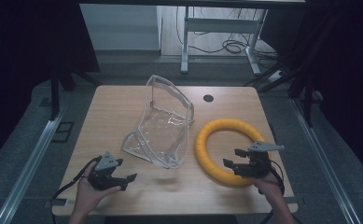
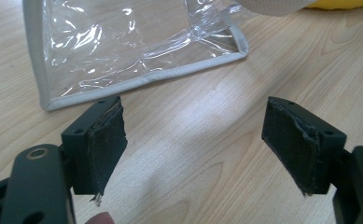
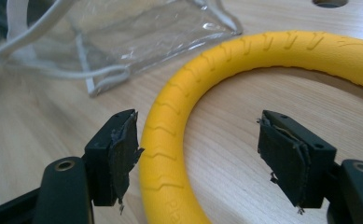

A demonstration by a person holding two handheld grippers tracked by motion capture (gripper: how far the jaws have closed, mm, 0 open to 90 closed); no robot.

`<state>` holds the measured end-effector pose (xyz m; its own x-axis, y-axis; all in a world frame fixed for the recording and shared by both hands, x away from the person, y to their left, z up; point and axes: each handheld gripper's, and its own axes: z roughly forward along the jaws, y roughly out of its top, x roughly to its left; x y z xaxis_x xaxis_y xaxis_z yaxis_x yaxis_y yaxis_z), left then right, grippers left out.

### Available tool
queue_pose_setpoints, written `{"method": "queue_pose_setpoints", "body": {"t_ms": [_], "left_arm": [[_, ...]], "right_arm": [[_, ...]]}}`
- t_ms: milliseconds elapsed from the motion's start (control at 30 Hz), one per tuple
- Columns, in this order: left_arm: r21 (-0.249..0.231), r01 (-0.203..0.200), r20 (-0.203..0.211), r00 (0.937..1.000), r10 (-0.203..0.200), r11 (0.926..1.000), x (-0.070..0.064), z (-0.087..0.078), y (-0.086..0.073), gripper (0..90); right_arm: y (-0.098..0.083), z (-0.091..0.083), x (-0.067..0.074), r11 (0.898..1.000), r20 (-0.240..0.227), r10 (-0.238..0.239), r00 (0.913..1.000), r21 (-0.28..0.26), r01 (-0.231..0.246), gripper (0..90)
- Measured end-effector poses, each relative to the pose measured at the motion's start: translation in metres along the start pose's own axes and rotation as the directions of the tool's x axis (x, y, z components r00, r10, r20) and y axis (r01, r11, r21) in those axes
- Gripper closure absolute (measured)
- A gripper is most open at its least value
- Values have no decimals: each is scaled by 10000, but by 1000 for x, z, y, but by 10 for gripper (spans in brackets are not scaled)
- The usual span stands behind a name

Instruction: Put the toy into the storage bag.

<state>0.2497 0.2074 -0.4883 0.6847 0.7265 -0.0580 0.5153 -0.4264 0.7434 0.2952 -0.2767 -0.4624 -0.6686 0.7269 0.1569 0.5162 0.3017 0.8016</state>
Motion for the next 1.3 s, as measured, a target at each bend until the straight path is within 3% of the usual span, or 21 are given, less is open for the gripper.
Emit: {"method": "queue_pose_setpoints", "body": {"t_ms": [100,233,500,667,733,867,1067,1300], "left_arm": [[9,61,86,9999,-61,10000,0,1,0,213],[-66,127,132,9998,-126,9999,0,0,0,210],[22,156,167,9997,-157,9999,-2,3,0,210],[47,144,151,9998,-145,9999,-2,3,0,210],[34,119,116,9999,-119,9999,-1,2,0,210],[69,82,136,9999,-83,9999,-1,2,0,210],[98,66,117,9999,-67,9999,-1,3,0,210],[120,58,110,9999,-59,9999,-1,3,0,210]], "right_arm": [[7,0,3,9969,64,-512,9987,603,507,283],[16,3,5,9889,-209,-752,9969,1270,773,283],[32,14,12,9567,-613,-1334,9892,2525,1446,286],[36,25,16,9154,-804,-1773,9809,3525,1943,287],[36,29,18,8940,-904,-1968,9763,3923,2166,288],[35,36,23,8648,-1128,-2127,9706,4406,2407,291],[27,49,29,8095,-1289,-2428,9615,5193,2740,299],[17,56,27,7587,-1548,-2599,9532,5778,3007,312]]}}
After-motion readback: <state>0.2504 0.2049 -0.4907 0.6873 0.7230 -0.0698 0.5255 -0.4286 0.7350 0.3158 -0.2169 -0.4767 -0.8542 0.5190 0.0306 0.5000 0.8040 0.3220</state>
